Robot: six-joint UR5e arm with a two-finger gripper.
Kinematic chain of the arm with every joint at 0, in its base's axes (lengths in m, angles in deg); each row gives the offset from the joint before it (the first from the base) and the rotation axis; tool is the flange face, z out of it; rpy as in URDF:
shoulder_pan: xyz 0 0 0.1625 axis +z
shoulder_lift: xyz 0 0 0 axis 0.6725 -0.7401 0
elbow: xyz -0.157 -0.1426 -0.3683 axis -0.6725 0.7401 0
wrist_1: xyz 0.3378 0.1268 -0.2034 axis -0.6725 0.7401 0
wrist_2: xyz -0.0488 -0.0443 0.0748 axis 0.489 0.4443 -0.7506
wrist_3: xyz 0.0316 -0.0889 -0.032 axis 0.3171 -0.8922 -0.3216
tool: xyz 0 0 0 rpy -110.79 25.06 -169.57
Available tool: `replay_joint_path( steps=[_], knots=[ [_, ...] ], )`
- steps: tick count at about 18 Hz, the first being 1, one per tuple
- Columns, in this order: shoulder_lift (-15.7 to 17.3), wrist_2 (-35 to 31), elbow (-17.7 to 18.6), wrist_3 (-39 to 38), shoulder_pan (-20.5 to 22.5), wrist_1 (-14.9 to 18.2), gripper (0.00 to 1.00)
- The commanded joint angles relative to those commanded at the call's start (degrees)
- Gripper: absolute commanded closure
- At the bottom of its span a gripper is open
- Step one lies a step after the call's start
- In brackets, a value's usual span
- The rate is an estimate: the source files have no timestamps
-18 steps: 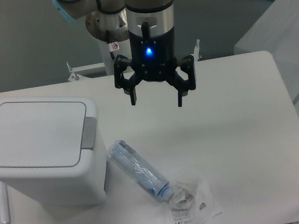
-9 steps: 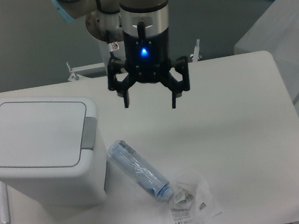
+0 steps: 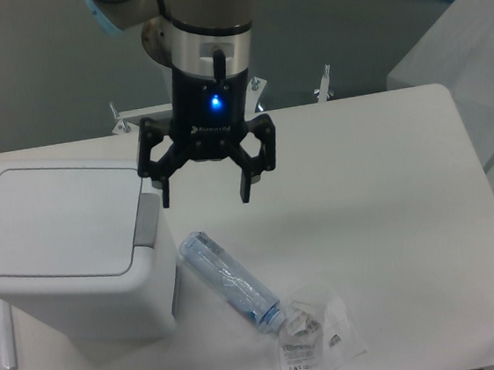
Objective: Open the trash can
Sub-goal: 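Move the open gripper toward the trash can lid's grey side edge, then lower the gripper finger against the lid edge and hold position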
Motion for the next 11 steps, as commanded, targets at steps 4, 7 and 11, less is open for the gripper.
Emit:
replay_joint_path(
  steps=[4,7,11],
  knots=[
    [0.4,-1.0,1.7,-0.1,-1.0,0.2,0.0],
    [0.3,-1.1,1.9,-0.2,-1.1,0.1,0.0],
    [0.3,-1.1,2.9,-0.2,-1.1,0.2,0.0]
  ],
)
